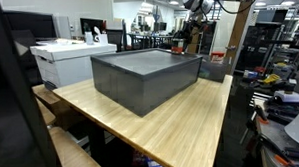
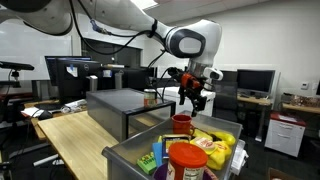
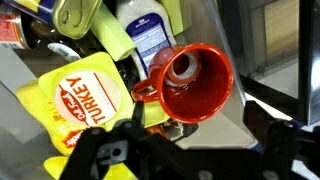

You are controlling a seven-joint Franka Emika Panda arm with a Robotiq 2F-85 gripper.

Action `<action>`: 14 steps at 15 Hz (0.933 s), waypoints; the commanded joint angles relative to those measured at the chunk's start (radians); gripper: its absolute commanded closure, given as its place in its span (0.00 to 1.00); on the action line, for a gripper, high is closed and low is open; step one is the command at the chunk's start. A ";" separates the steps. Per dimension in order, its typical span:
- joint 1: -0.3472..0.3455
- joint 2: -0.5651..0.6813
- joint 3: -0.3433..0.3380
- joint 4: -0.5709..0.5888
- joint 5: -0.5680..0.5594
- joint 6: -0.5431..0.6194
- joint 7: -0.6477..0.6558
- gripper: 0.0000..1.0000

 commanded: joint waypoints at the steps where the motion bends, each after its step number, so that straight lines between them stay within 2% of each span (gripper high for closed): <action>1: -0.036 0.065 0.033 0.093 -0.031 -0.056 0.044 0.00; 9: -0.080 0.183 0.063 0.223 -0.034 -0.129 0.052 0.00; 10: -0.066 0.194 0.035 0.233 -0.012 -0.140 0.043 0.00; 12: -0.081 0.215 0.027 0.256 -0.012 -0.157 0.029 0.01; 13: -0.077 0.220 0.025 0.264 -0.012 -0.163 0.037 0.25; 14: -0.079 0.225 0.024 0.272 -0.011 -0.170 0.036 0.25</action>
